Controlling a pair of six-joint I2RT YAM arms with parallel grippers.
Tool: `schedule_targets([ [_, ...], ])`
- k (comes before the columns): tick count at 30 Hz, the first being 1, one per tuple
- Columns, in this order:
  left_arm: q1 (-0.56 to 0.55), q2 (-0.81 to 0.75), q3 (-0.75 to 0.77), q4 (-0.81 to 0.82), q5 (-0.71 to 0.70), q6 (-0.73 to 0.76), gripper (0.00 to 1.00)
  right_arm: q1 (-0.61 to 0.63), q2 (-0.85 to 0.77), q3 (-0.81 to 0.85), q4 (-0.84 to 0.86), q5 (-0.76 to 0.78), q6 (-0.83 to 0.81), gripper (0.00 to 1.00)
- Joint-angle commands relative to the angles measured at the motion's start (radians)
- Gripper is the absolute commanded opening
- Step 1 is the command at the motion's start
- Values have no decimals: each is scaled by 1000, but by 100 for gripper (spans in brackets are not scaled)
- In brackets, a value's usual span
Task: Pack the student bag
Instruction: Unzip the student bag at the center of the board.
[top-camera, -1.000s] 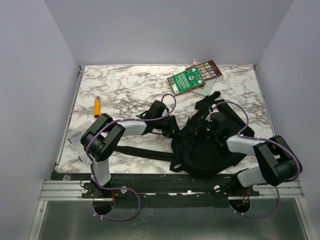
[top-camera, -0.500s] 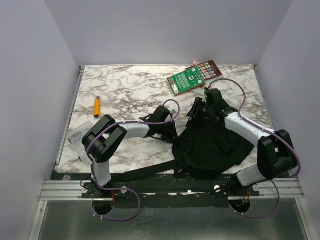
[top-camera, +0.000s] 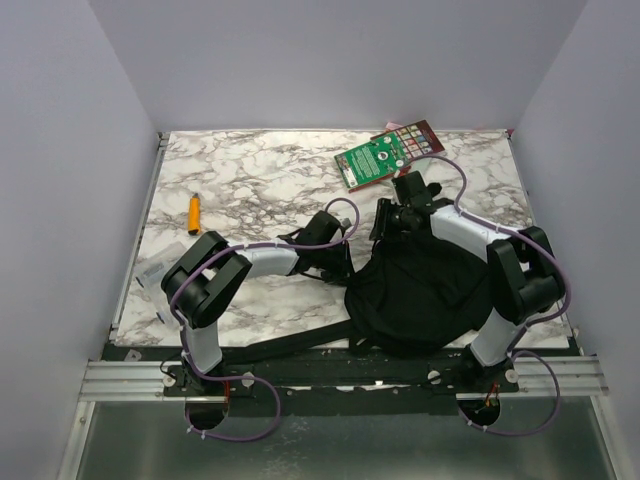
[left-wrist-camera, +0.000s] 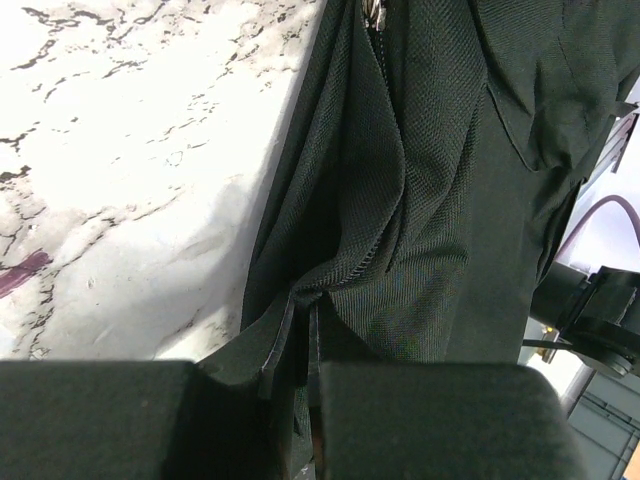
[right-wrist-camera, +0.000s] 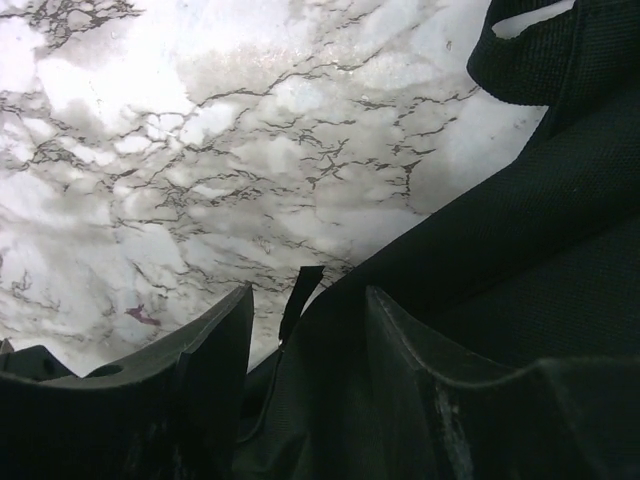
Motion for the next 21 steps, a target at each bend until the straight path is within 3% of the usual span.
schedule_targets([
  [1, -8, -22, -3, -24, -31, 26, 0, -5, 40, 39, 2, -13, -54, 50],
  [21, -15, -18, 8, -17, -15, 29, 0, 5, 7, 86, -8, 0, -124, 54],
])
